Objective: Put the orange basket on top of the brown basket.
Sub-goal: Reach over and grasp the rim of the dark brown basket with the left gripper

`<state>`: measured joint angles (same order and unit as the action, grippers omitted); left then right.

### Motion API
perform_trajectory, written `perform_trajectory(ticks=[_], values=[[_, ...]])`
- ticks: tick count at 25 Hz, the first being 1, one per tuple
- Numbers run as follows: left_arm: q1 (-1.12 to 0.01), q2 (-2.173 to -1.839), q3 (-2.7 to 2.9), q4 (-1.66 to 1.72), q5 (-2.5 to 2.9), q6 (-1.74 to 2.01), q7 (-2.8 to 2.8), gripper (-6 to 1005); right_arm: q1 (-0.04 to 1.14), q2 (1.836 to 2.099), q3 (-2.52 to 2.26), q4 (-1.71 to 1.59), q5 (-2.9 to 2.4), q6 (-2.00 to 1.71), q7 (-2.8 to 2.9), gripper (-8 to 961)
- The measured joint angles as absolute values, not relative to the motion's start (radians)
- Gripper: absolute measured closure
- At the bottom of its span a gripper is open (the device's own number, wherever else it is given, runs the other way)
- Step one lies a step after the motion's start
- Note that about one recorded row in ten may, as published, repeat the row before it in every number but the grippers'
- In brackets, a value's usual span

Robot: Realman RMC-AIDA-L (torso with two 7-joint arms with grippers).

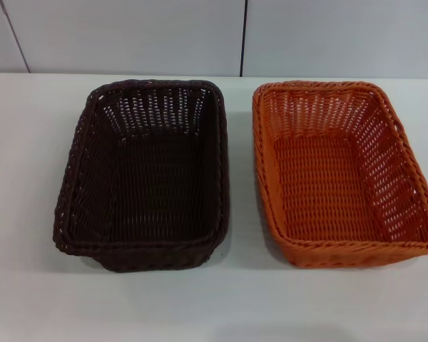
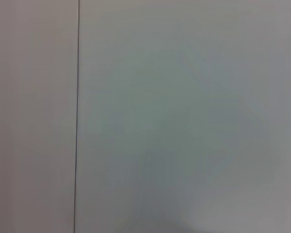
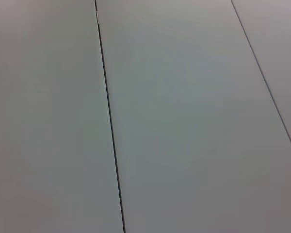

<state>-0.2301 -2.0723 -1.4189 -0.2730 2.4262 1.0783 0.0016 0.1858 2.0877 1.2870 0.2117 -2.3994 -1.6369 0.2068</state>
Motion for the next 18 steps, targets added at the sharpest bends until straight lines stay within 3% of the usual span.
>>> perform_trajectory(ticks=[11, 15, 16, 17, 18], values=[[-0.229, -2.070, -1.414, -0.288, 2.426, 1.078, -0.025, 226, 0.191, 2.088, 1.287, 0.212, -2.402, -1.628, 0.205, 156], [-0.223, -2.019, -1.357, -0.411, 2.490, 1.006, -0.121, 226, 0.194, 2.088, 1.287, 0.212, -2.402, -1.625, 0.205, 155], [-0.223, -2.019, -1.357, -0.411, 2.490, 1.006, -0.121, 226, 0.194, 2.088, 1.287, 0.212, -2.402, -1.624, 0.205, 155], [-0.211, -1.971, -1.356, -0.545, 2.567, 0.868, -0.154, 225, 0.196, 2.088, 1.287, 0.212, -2.402, -1.623, 0.205, 155], [-0.203, -1.943, -1.358, -0.634, 2.610, 0.754, -0.169, 225, 0.197, 2.088, 1.287, 0.212, -2.402, -1.622, 0.205, 155]])
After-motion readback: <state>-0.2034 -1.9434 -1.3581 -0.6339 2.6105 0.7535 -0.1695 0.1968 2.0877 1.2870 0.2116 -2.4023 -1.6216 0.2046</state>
